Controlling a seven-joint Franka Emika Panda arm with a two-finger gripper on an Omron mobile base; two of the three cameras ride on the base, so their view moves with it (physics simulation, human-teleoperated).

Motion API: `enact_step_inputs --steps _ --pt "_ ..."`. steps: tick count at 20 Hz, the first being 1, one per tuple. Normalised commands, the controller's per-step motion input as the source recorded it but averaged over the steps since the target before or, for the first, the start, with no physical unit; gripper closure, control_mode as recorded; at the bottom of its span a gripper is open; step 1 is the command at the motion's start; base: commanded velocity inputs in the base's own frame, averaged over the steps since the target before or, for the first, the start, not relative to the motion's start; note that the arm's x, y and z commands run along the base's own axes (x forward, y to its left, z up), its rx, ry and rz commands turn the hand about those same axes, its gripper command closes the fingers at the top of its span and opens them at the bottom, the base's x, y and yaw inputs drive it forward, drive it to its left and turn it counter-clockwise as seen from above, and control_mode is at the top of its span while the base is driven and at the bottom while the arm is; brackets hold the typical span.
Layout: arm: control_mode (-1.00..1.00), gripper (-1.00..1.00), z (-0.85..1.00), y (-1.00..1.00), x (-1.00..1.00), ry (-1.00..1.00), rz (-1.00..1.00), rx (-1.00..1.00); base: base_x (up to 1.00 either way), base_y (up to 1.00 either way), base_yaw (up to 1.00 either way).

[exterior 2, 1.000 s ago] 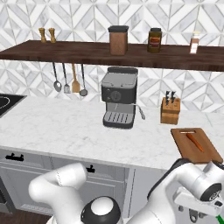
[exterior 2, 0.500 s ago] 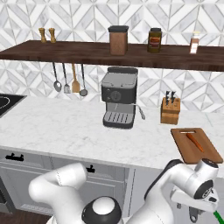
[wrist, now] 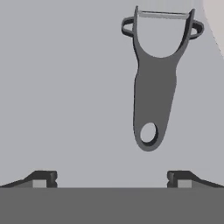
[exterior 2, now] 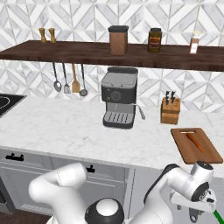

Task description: Place the appropriate cutting tool for cutting the carrot skin on the cutting board.

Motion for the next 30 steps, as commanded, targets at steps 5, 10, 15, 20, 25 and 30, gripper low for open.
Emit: enact_step_inputs --steps 5,10,15,20,25,30 --pt "-1.00 -1.00 -0.22 -0.23 0.23 0.00 0.00 -0.04 0.00 0.00 0.00" --pt "-1.00 -1.00 -0.19 -0.26 0.37 0.00 0.00 0.00 0.00 0.00 0.00" --pt "-1.00 -1.00 -0.25 -0.34 0.32 0.00 0.00 0.00 0.00 0.00 0.00" --pt "-1.00 -1.00 -0.35 -0.29 0.10 0.00 0.00 0.00 0.00 0.00 0.00" --pt "-1.00 -1.00 -0.32 -0.04 0.00 0.00 0.00 0.00 0.00 0.00 0.00" --pt "-1.00 -1.00 -0.27 0.00 -0.04 0.00 0.00 0.00 0.00 0.00 0.00"
